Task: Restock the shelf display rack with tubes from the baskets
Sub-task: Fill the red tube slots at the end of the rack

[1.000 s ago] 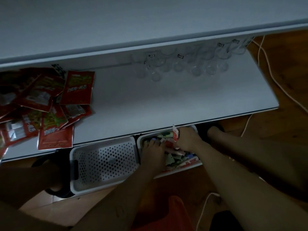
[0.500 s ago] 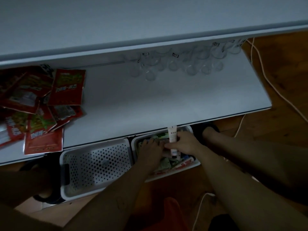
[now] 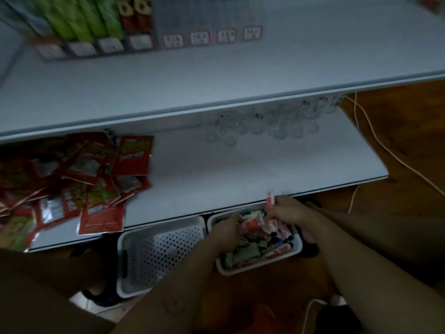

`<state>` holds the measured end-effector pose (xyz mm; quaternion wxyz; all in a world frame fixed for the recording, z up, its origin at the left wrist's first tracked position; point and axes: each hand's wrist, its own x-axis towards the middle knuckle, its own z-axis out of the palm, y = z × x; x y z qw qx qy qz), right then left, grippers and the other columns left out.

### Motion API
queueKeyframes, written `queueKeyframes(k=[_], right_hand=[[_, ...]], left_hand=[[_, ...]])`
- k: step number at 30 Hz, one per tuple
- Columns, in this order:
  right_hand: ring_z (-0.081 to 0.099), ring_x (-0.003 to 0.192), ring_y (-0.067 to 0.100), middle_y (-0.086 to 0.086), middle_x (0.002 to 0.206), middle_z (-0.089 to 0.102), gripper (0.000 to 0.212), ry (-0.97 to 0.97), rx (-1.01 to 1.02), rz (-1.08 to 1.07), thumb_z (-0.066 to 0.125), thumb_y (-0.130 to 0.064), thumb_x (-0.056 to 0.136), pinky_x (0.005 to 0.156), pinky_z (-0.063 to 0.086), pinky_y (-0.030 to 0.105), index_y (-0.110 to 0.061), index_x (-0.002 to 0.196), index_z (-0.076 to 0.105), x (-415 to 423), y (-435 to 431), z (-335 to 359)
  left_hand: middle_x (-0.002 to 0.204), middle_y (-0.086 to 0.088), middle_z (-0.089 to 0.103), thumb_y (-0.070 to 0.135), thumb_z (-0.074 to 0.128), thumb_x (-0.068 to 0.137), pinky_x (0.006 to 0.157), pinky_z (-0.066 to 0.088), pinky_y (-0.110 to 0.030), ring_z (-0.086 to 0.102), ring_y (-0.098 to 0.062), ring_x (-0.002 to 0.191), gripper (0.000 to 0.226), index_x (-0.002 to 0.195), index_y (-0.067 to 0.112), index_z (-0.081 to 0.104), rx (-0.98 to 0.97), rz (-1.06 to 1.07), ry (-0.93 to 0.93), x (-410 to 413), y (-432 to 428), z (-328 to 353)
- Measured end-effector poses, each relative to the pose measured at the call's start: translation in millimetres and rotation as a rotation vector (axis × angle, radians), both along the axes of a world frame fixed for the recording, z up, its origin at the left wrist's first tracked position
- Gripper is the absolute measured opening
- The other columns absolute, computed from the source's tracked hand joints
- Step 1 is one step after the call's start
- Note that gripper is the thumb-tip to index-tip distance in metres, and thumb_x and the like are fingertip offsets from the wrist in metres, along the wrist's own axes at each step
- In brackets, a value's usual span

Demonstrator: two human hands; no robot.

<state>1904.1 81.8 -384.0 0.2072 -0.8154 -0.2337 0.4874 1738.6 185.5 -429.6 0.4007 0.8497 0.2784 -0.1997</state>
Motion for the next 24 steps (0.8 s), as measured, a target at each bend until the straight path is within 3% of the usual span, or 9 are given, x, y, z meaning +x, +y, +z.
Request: queueKeyframes(k=[3, 6, 8, 10, 12, 14, 18, 22, 24], right_hand=[[0.055, 0.062, 0.023, 0.007, 0.062, 0.061, 0.017, -0.028, 0.043, -0.017, 0.066, -0.017, 0.078, 0.060, 0.039, 0.030, -0.012, 0.064, 0.060, 0.8, 3.3, 21.4], [0.057, 0.063, 0.018, 0.007, 0.072, 0.064, 0.020, -0.077, 0.118, 0.041, 0.068, -0.027, 0.085, 0.060, 0.041, 0.026, -0.009, 0.078, 0.065, -2.3, 9.5, 40.9], [0.065, 0.074, 0.020, 0.010, 0.086, 0.070, 0.008, -0.061, 0.213, 0.038, 0.068, -0.018, 0.087, 0.063, 0.049, 0.029, -0.010, 0.088, 0.066, -5.9, 13.0, 53.2], [0.068, 0.083, 0.026, 0.011, 0.089, 0.071, 0.006, -0.070, 0.315, 0.062, 0.069, -0.010, 0.085, 0.069, 0.051, 0.032, -0.013, 0.084, 0.064, -8.9, 17.0, 68.4], [0.063, 0.074, 0.024, 0.009, 0.082, 0.069, 0.008, -0.084, 0.379, 0.081, 0.069, -0.007, 0.085, 0.063, 0.049, 0.028, -0.012, 0.088, 0.064, -12.8, 19.8, 87.5], [0.056, 0.070, 0.022, 0.010, 0.079, 0.067, 0.015, -0.073, 0.435, 0.076, 0.069, -0.004, 0.084, 0.054, 0.046, 0.023, -0.004, 0.099, 0.066, -16.4, 22.6, 104.0], [0.058, 0.072, 0.021, 0.012, 0.081, 0.070, 0.015, -0.082, 0.561, 0.080, 0.068, -0.005, 0.085, 0.056, 0.047, 0.022, 0.002, 0.098, 0.068, -24.3, 24.8, 140.7], [0.059, 0.074, 0.019, 0.021, 0.088, 0.069, 0.015, -0.061, 0.656, 0.091, 0.065, -0.008, 0.088, 0.060, 0.047, 0.022, -0.004, 0.103, 0.067, -28.8, 31.5, 177.6], [0.058, 0.073, 0.018, 0.020, 0.086, 0.069, 0.015, -0.077, 0.701, 0.104, 0.065, -0.007, 0.088, 0.059, 0.047, 0.021, -0.003, 0.103, 0.067, -28.6, 35.9, 195.5]], left_hand=[[0.113, -0.012, 0.062, 0.031, 0.049, 0.097, 0.071, 0.046, -0.027, 0.063, -0.025, 0.093, 0.042, 0.136, 0.017, 0.040, -0.122, 0.196, -0.151, -12.7, 5.2, 20.6], [0.105, -0.013, 0.063, 0.027, 0.053, 0.096, 0.068, 0.053, -0.034, 0.067, -0.027, 0.086, 0.040, 0.132, 0.019, 0.038, -0.285, 0.332, -0.266, -20.9, 7.3, 44.2], [0.103, -0.014, 0.064, 0.026, 0.053, 0.097, 0.063, 0.055, -0.029, 0.069, -0.022, 0.080, 0.031, 0.125, 0.017, 0.043, -0.332, 0.365, -0.333, -24.4, 8.2, 63.5], [0.098, -0.012, 0.066, 0.032, 0.053, 0.096, 0.070, 0.056, -0.034, 0.069, -0.020, 0.081, 0.026, 0.116, 0.016, 0.047, -0.308, 0.355, -0.389, -25.8, 9.5, 83.5], [0.097, -0.012, 0.067, 0.032, 0.054, 0.095, 0.079, 0.054, -0.042, 0.067, -0.025, 0.087, 0.025, 0.113, 0.015, 0.050, -0.301, 0.328, -0.417, -25.8, 11.8, 103.3], [0.098, -0.010, 0.066, 0.029, 0.051, 0.097, 0.082, 0.053, -0.040, 0.065, -0.023, 0.086, 0.022, 0.114, 0.015, 0.050, -0.325, 0.305, -0.438, -23.1, 13.7, 124.8], [0.088, -0.004, 0.066, 0.051, 0.039, 0.096, 0.068, 0.052, -0.032, 0.064, -0.015, 0.075, 0.039, 0.107, 0.016, 0.053, -0.213, 0.314, -0.553, -16.2, 15.0, 173.7], [0.084, -0.007, 0.067, 0.038, 0.055, 0.093, 0.061, 0.056, -0.032, 0.066, -0.018, 0.070, 0.031, 0.105, 0.010, 0.058, -0.092, 0.333, -0.659, -16.4, 26.6, 212.3], [0.078, -0.007, 0.067, 0.030, 0.061, 0.091, 0.052, 0.051, -0.020, 0.063, -0.009, 0.061, 0.026, 0.098, 0.005, 0.062, -0.042, 0.352, -0.698, -17.0, 35.2, 232.7]])
